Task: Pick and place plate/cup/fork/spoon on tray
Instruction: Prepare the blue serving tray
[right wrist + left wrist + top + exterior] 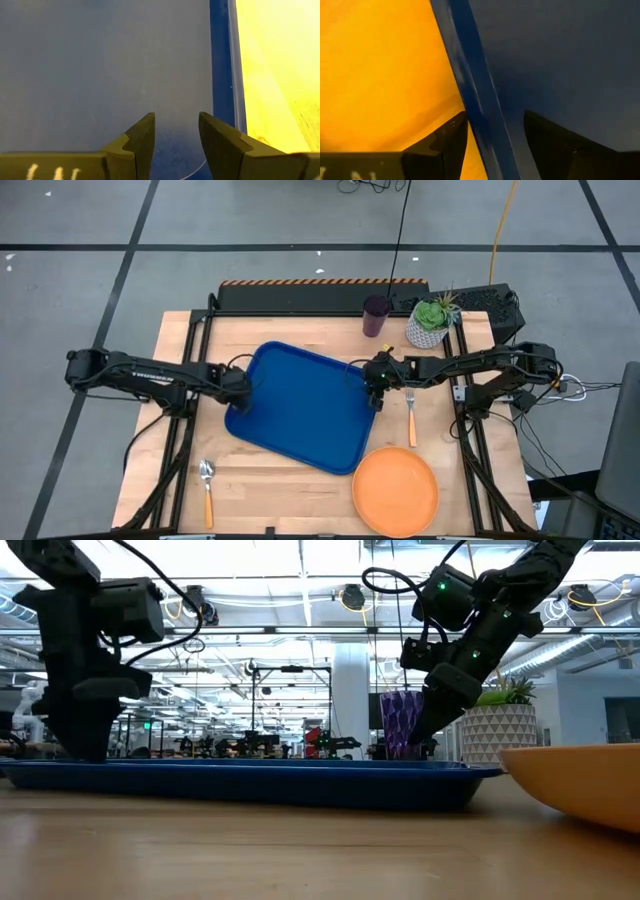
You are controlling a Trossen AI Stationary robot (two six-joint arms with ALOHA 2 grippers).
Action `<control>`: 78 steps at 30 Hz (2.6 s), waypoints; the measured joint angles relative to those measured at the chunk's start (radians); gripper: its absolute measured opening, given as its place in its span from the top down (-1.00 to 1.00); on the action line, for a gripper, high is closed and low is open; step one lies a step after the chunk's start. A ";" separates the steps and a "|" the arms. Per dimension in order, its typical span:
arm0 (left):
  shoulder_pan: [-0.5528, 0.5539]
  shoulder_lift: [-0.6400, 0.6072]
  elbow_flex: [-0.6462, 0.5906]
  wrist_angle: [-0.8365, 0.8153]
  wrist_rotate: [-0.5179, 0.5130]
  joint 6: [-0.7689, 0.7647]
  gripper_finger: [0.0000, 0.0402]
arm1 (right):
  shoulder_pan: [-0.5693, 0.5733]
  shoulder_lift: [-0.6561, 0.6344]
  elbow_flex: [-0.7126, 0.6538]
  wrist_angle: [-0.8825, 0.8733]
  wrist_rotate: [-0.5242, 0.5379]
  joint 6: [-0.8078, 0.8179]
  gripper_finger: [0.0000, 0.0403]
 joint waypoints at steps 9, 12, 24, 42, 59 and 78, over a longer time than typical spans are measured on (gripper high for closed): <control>0.070 0.000 0.000 -0.126 -0.034 0.001 0.23 | 0.000 0.000 0.000 0.000 0.000 -0.005 0.29; 0.078 0.001 -0.001 -0.124 -0.032 0.002 0.51 | 0.000 0.000 0.000 0.000 -0.001 -0.023 0.29; 0.119 -0.002 0.002 -0.059 0.064 0.011 0.78 | 0.000 0.000 0.000 0.000 -0.004 -0.049 0.29; 0.202 0.001 -0.001 0.033 0.109 -0.256 0.79 | 0.053 -0.083 0.000 -0.079 -0.008 -0.135 0.29; -0.093 0.002 -0.003 0.113 0.089 -0.595 0.81 | 0.056 -0.288 -0.037 -0.179 -0.005 -0.154 0.29; -0.227 0.001 -0.002 0.182 0.060 -0.771 0.76 | 0.056 -0.555 -0.183 -0.224 -0.005 -0.083 0.29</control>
